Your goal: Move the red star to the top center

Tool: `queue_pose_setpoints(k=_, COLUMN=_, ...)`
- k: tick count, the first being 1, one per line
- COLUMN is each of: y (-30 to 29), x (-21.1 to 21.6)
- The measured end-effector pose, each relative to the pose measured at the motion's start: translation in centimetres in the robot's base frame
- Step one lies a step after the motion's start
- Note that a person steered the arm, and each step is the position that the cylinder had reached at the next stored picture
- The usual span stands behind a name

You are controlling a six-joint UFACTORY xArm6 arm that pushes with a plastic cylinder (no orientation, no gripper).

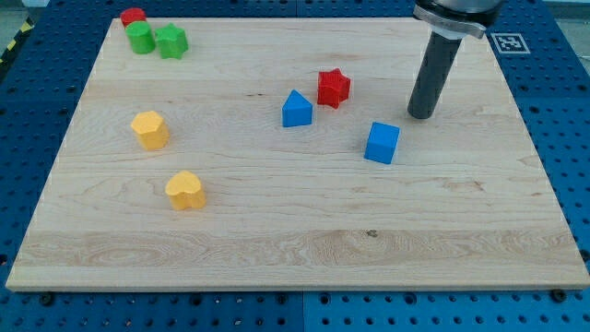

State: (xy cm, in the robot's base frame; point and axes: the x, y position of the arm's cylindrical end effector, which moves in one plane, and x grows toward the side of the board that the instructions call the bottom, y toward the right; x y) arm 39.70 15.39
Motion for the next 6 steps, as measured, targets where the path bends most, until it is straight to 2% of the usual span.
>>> queue_pose_setpoints(k=1, y=-4.5, x=0.0)
queue_pose_setpoints(k=4, y=-10.0, x=-2.3)
queue_pose_setpoints(k=6, y=-11.3, x=-3.8)
